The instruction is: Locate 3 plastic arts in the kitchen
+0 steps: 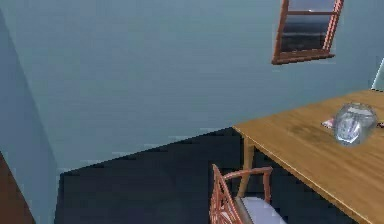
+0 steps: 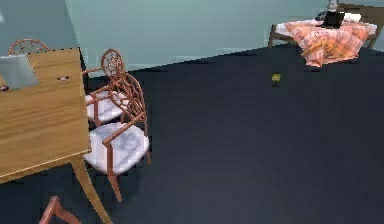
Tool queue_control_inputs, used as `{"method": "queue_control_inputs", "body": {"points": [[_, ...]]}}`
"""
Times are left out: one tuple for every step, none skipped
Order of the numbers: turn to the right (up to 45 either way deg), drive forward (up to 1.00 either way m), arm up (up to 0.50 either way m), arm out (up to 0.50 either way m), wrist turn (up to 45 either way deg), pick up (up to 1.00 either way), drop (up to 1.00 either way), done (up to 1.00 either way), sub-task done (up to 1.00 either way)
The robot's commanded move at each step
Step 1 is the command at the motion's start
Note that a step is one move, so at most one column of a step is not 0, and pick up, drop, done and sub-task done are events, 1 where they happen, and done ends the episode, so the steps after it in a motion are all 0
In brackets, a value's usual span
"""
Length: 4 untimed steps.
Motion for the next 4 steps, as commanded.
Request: {"method": "queue_control_inputs", "body": {"points": [[0.0, 0.3, 0.0, 0.0, 0.0, 0.0, 0.0, 0.0, 0.0], [-45.0, 0.0, 0.0, 0.0, 0.0, 0.0, 0.0, 0.0, 0.0], [-45.0, 0.0, 0.0, 0.0, 0.0, 0.0, 0.0, 0.0, 0.0], [-3.0, 0.0, 0.0, 0.0, 0.0, 0.0, 0.0, 0.0, 0.0]]}}
